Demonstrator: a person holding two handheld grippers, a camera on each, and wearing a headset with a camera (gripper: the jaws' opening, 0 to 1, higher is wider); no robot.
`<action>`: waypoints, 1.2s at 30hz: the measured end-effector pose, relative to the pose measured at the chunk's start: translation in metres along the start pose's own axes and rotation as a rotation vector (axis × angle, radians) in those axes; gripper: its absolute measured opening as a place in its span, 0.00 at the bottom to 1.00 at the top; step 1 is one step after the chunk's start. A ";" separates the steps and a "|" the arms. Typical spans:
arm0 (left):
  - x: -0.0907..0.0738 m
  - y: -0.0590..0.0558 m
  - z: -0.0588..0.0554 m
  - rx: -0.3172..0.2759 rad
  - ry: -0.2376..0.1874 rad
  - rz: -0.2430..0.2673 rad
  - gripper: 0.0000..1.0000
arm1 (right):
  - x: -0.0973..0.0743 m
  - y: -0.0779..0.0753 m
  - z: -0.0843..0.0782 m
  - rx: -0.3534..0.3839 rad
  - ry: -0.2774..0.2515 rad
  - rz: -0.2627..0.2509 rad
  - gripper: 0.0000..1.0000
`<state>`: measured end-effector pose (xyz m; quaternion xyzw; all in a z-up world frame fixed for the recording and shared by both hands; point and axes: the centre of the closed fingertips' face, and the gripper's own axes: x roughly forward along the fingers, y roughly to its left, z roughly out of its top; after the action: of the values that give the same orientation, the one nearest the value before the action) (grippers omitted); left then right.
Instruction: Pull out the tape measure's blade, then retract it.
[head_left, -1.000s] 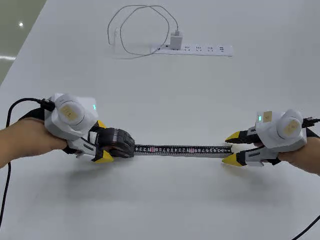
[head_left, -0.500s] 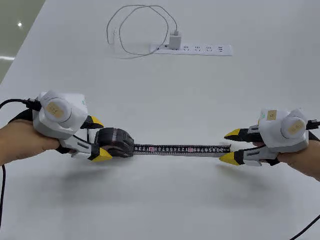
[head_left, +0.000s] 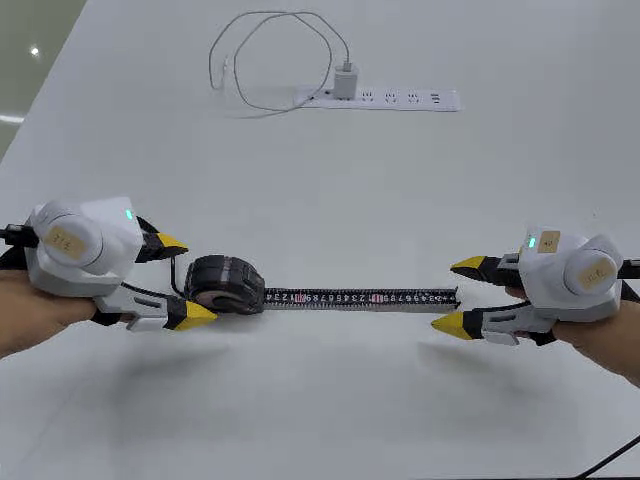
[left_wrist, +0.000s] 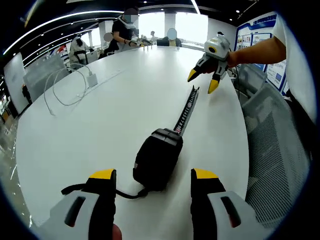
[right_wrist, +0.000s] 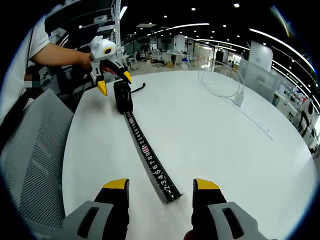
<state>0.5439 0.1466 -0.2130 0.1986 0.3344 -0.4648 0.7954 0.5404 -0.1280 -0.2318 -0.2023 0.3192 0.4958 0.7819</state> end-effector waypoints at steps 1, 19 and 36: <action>-0.001 0.000 0.000 -0.001 -0.007 0.006 0.58 | -0.001 0.001 0.000 0.000 -0.002 -0.003 0.48; -0.022 -0.015 -0.003 -0.081 -0.102 0.078 0.67 | -0.014 0.009 0.005 0.033 -0.048 -0.085 0.62; -0.038 -0.028 -0.020 -0.161 -0.142 0.150 0.78 | -0.027 0.023 0.004 0.073 -0.093 -0.133 0.75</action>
<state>0.4997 0.1685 -0.1996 0.1250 0.2977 -0.3886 0.8630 0.5128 -0.1329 -0.2097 -0.1713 0.2862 0.4396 0.8340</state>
